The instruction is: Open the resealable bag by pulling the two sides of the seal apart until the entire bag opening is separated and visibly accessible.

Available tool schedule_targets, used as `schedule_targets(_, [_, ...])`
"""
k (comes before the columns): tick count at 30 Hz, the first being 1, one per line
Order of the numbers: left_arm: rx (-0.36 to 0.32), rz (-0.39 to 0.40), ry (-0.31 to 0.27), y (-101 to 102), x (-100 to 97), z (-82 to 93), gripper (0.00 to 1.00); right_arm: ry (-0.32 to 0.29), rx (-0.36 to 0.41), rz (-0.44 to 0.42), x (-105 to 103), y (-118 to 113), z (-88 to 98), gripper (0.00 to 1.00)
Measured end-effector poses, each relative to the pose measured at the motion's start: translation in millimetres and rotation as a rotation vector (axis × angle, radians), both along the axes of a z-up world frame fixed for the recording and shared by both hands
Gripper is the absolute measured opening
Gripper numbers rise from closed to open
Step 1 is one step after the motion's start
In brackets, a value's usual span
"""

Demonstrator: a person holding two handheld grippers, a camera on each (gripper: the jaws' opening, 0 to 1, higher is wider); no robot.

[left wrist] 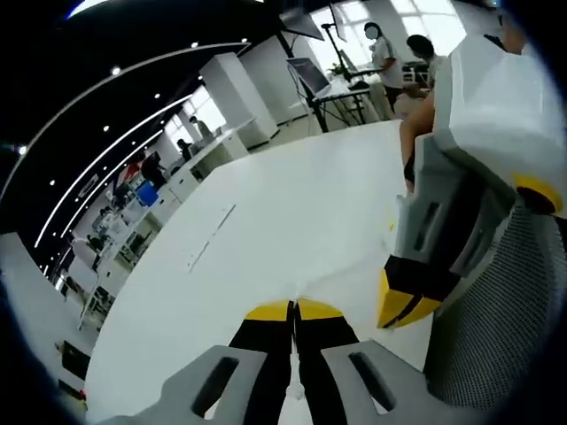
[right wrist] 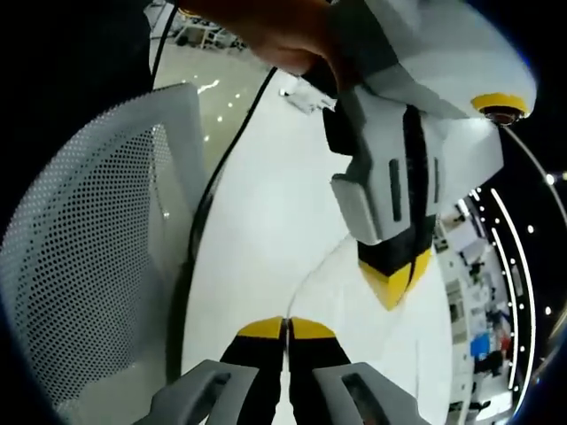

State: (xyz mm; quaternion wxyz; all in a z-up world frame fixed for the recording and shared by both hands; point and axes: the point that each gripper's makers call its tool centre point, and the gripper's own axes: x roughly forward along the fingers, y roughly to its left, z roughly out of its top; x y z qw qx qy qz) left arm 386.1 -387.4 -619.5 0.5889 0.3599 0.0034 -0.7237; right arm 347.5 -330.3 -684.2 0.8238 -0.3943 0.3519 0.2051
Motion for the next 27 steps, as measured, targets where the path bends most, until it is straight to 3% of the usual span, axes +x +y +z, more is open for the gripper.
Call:
schedule_targets(11, [-0.134, -0.004, -0.059, -11.3, -5.1, 33.7, 0.00, 0.000, 0.004, -0.004, 0.8, -0.1, -0.5, 0.00])
schedule_targets(16, [-0.191, -0.023, -0.093, -13.7, -10.6, 47.6, 0.00, -0.002, 0.045, -0.027, 2.7, -1.8, 2.6, 0.00])
schedule_targets(27, [-0.214, -0.018, -0.121, -15.6, -8.8, 57.5, 0.00, -0.015, 0.040, -0.036, 3.6, -4.7, 6.3, 0.00])
